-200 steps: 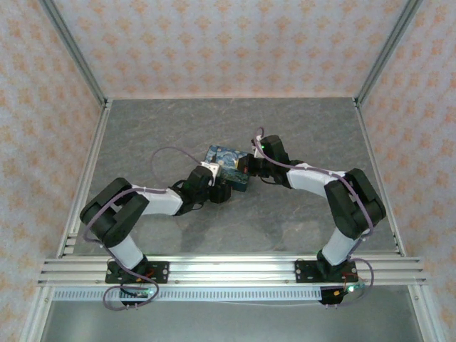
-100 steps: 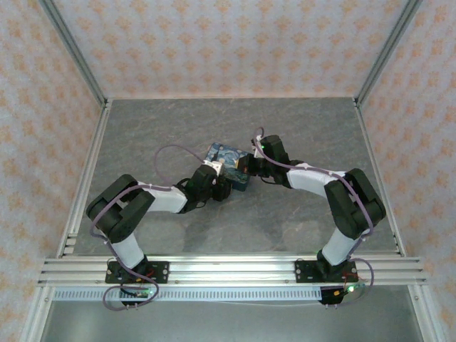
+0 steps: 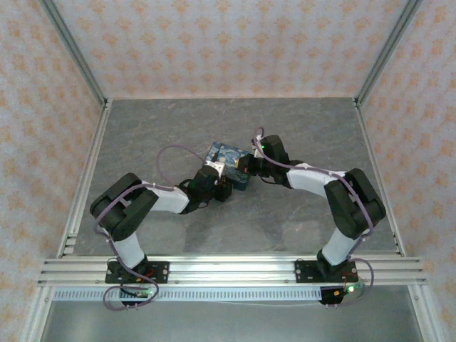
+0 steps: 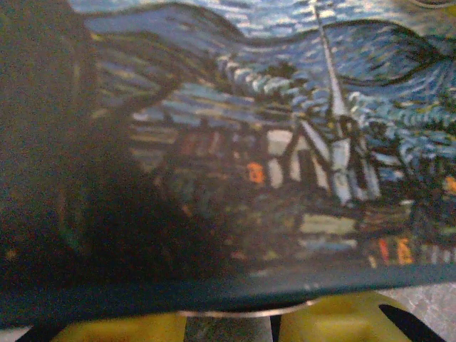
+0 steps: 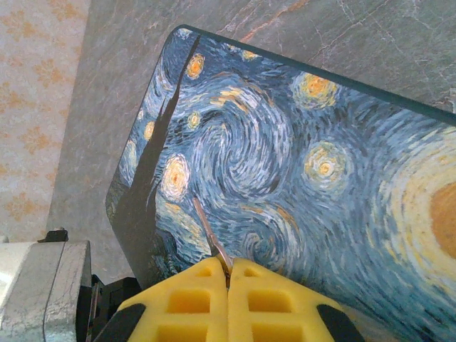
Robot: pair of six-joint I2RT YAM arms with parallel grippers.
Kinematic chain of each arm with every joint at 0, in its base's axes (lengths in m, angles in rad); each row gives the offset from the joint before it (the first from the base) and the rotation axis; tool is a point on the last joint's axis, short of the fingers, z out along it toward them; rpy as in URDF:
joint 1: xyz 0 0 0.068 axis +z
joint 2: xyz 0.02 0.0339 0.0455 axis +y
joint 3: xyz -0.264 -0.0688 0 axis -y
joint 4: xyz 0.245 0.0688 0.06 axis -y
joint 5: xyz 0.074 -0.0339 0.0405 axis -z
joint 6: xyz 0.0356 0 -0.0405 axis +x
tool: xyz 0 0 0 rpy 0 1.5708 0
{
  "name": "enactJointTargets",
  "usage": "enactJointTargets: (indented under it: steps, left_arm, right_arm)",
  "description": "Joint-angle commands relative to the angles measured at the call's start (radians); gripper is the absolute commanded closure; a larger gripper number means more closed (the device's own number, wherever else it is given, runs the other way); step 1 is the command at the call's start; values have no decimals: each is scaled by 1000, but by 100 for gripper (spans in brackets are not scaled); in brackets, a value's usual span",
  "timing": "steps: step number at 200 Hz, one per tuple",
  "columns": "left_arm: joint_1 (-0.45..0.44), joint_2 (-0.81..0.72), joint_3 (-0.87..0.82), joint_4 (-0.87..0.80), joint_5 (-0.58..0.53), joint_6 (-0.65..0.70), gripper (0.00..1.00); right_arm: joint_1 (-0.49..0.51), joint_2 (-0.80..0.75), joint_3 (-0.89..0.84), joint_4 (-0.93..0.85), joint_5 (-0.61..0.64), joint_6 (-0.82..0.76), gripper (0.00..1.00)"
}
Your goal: Unlock a padlock with a key
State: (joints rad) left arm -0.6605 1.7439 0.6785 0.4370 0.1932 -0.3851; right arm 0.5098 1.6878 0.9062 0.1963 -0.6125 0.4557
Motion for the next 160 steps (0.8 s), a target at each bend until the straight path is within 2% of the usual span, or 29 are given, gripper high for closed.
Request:
enactJointTargets:
  steps: [1,45,109,154,160]
  left_arm:
    - [-16,14,26,61,28,-21,66]
    - [-16,8,27,60,27,-33,73]
    - [-16,-42,24,25,61,-109,73]
    - [-16,-68,19,15,70,-143,72]
    - [-16,-70,20,13,78,-181,72]
  right_arm:
    - [20,16,-23,-64,-4,-13,100]
    - [19,2,-30,-54,2,-14,100]
    - [16,-111,2,-56,41,-76,100]
    - [12,-227,-49,-100,82,-121,100]
    - [12,-250,-63,-108,89,-136,100]
